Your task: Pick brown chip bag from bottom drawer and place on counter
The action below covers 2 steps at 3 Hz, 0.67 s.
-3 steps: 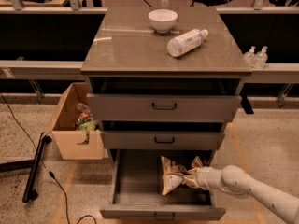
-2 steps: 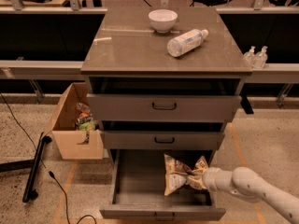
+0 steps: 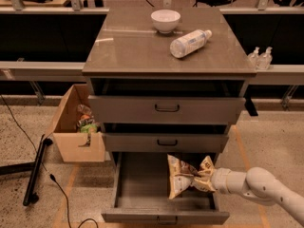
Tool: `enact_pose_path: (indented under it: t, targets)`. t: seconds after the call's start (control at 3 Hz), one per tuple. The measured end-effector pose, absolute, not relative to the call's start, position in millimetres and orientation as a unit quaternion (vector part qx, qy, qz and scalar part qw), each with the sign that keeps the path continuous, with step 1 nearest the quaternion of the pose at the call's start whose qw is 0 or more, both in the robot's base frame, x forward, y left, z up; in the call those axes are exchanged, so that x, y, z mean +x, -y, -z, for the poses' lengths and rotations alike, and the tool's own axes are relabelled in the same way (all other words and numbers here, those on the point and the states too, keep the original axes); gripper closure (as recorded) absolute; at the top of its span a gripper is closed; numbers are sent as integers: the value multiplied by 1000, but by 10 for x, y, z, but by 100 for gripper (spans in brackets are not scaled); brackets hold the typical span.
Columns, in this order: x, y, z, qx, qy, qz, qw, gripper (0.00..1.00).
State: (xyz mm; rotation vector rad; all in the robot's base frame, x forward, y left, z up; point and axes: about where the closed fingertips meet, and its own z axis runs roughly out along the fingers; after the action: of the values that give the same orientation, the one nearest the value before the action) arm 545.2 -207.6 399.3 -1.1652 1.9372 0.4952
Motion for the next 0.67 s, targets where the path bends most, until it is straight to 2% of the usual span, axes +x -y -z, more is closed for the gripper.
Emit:
enact_pose_path:
  t: [0.33,0.67]
  targets:
    - [5392,2070,-4132,-463,-753,-212,417,100]
    - [5170,2084,-4709,-456,-718,-246,464,100]
